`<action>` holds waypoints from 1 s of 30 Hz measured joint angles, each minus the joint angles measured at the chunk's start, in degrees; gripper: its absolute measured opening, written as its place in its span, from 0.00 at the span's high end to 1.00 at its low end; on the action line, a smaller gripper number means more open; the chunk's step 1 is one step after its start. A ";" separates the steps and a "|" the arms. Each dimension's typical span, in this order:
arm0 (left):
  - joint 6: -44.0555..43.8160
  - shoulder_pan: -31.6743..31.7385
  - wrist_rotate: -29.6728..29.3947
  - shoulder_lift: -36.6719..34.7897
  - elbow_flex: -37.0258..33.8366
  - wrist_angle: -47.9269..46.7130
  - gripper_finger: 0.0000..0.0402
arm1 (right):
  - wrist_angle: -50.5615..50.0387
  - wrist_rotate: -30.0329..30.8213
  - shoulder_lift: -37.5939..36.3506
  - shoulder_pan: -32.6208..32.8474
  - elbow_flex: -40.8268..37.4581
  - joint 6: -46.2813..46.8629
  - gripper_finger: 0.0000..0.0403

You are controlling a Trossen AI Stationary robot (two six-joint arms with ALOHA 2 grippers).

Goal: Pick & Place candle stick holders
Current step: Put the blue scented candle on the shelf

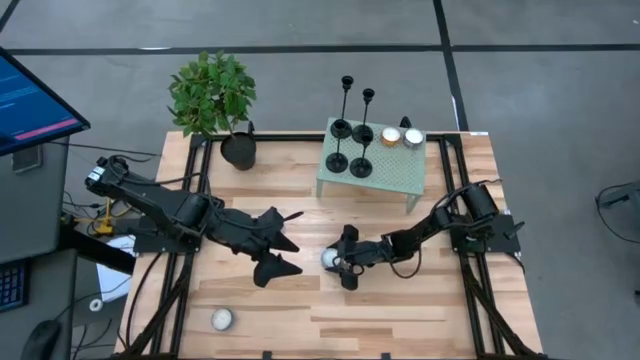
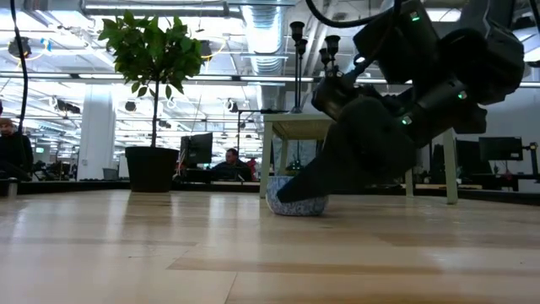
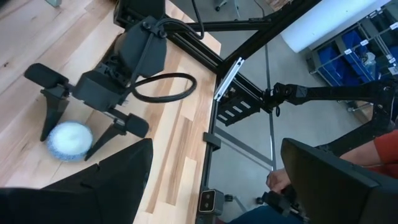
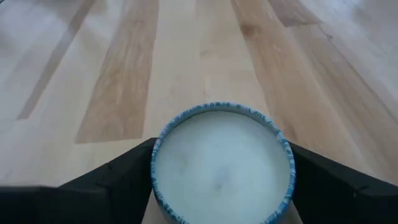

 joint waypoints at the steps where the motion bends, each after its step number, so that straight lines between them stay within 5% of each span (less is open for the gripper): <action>1: 0.00 0.00 0.00 0.00 0.00 0.04 0.12 | 0.04 -0.04 0.00 -0.03 0.00 0.04 0.26; 13: 0.00 0.00 0.00 0.02 0.00 0.42 0.12 | -1.40 0.05 -4.07 0.42 -0.11 0.01 0.28; 20: 0.02 0.00 0.00 0.02 0.00 0.46 0.12 | -12.07 0.55 -18.21 0.52 -0.04 -0.57 0.28; 30: 0.02 -0.01 0.01 0.01 0.00 0.46 0.12 | -45.35 5.85 -45.34 -3.40 0.02 -0.03 0.28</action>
